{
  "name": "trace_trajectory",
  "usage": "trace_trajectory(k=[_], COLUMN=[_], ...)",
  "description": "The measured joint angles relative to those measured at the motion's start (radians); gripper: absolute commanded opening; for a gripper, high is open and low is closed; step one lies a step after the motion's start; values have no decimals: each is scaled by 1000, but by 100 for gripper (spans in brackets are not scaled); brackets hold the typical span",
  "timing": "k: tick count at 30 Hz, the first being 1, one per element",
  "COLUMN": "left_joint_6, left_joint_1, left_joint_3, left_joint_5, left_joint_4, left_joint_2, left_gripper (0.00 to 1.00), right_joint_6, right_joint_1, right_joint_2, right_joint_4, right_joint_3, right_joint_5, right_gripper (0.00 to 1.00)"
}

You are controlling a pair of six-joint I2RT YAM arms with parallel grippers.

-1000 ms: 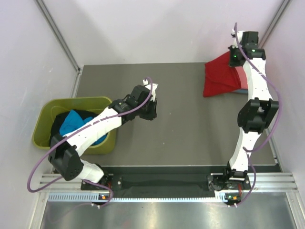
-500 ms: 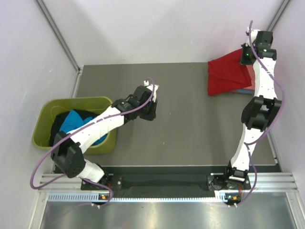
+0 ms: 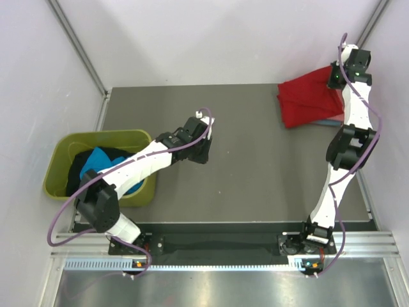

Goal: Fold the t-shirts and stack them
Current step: Neatly place the folded tshirt to the corner

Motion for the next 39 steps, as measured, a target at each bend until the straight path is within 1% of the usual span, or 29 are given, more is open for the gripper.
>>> trace_trajectory(k=[3,7,10,17,23,27,29,31,32,34,35,37,38,39], left_joint_6=[0,0,0,0,0,0,0,0,0,0,0,-1,-1,-1], left_joint_1=[0,0,0,0,0,0,0,0,0,0,0,0,0,0], left_joint_3=[0,0,0,0,0,0,0,4,6,11,15,17,17,18], left_joint_5=[-1,-1,0,2,1,2,1,0,-1,-1,-1,1,4,7], left_joint_4=[-1,-6,-7,-6,-6,-7,-7,-8,-8,-12,-14,-15,-17,-19], left_joint_2=[14,22,22,21,21,22,23,29,34,46,51,56,56,56], left_gripper=[27,27,27,27,27,27,27,27,27,27,27,27,27,27], right_joint_6=[10,21,29,64,92,101,108,122,125,132,133,133,132,134], right_joint_1=[1,0,0,-7,-40,-61,-72,-80,-83,-86,-87,-87,-87,-85], right_joint_2=[-12,-35,-82,-154,-143,-92,-39,47,81,147,161,172,172,166], right_joint_4=[56,82,89,116,137,177,197,197,201,214,214,208,208,215], right_joint_3=[-50,-98,-136,-147,-148,-147,-137,-72,-45,-5,-3,-3,-4,-8], right_joint_5=[-4,-7,-7,-6,-6,-6,-6,-3,-1,6,7,9,10,10], right_gripper=[0,0,0,0,0,1,12,26,32,39,49,52,57,60])
